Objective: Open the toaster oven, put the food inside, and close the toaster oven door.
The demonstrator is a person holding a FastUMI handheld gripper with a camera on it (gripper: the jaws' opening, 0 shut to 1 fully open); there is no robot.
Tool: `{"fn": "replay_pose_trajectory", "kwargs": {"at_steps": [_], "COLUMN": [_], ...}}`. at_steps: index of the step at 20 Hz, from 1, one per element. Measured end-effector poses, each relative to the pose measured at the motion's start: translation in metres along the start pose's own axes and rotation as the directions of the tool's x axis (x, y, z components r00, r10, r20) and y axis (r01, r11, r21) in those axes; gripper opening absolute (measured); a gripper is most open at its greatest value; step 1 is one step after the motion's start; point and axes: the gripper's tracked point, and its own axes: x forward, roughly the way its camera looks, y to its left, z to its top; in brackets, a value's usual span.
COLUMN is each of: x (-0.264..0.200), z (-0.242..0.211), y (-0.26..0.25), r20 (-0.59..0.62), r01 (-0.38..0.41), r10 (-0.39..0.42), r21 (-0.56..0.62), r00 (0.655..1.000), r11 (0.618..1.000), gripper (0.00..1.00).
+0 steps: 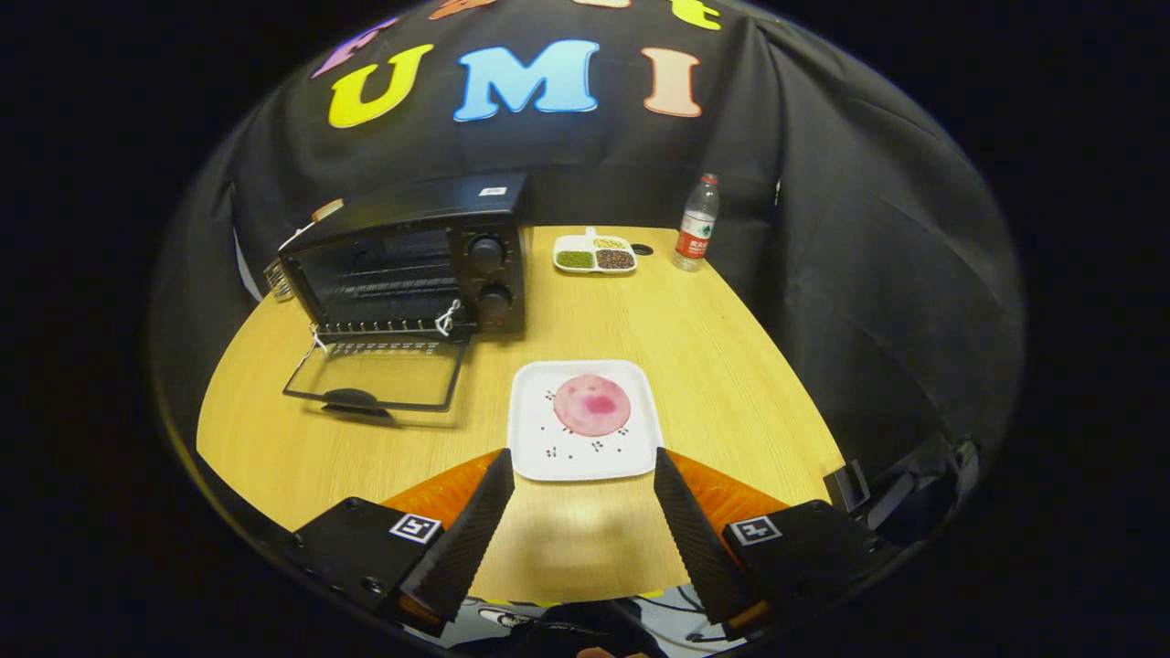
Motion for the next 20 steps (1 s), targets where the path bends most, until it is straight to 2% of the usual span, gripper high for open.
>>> {"fn": "replay_pose_trajectory", "kwargs": {"at_steps": [5,12,16,20], "x": [0.038,0.096,0.123,0.131], "z": [0.015,0.003,-0.013,-0.029], "y": [-0.038,-0.065,-0.067,-0.071], "r20": [-0.062,-0.208,-0.305,-0.403], "r01": [-0.059,-0.151,-0.204,-0.217], "r10": [0.059,0.149,0.184,0.184], "r21": [0.004,0.007,-0.033,-0.039], "r00": [0.996,0.967,0.934,0.897], "r11": [0.998,0.988,0.979,0.975], "gripper": [0.98,0.96,0.96,0.97]}}
